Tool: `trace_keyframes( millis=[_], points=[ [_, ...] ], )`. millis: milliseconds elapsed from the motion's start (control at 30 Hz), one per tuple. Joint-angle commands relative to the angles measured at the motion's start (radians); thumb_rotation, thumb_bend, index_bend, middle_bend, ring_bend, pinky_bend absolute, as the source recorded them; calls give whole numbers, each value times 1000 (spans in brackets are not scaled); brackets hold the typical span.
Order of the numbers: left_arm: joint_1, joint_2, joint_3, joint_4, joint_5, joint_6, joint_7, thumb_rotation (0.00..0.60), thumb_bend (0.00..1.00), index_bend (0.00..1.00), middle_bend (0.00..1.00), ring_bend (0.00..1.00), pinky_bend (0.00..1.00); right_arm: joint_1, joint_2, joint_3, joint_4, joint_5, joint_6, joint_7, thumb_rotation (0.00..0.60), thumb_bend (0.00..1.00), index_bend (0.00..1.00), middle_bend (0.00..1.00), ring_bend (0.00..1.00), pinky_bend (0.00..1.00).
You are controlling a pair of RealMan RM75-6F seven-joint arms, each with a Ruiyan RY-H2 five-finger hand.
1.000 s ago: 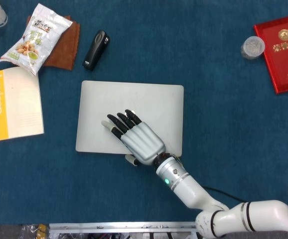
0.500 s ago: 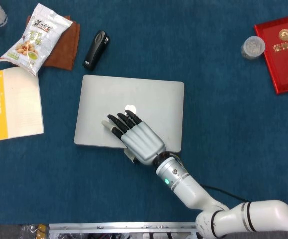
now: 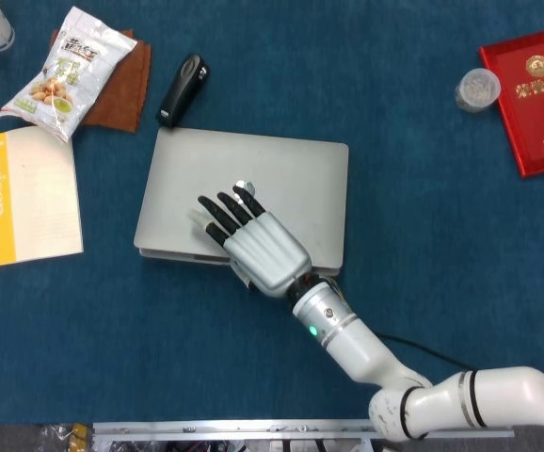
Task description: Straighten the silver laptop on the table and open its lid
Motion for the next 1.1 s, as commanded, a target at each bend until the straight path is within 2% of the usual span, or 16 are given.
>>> trace_keyframes(
  millis=[33,100,367,600,867,1100],
  points=[
    [-6,24,20,-19,18,-27,3,599,277,238,305,227,189,17,9,18,-11,10,1,-19,600,490,0,0,0,20],
    [-7,30,28,-26,33,-28,0,598,277,275,338,252,218,28,15,30,-17,17,3,-33,600,490,0,0,0,20],
    [-22,54,56,-52,115,-20,-11,599,277,395,445,314,220,62,36,55,-32,45,13,-68,600,489,0,0,0,20],
    [-40,68,88,-67,195,-15,-45,599,277,399,447,314,220,85,45,69,-39,72,27,-85,600,489,0,0,0,20],
    [-86,75,121,-59,280,-35,-91,596,277,352,383,291,220,105,59,80,-52,90,47,-97,600,489,0,0,0,20],
    [-166,79,155,-59,368,-101,-94,555,277,256,229,150,174,119,75,81,-66,110,65,-108,600,489,0,0,0,20]
  ],
)
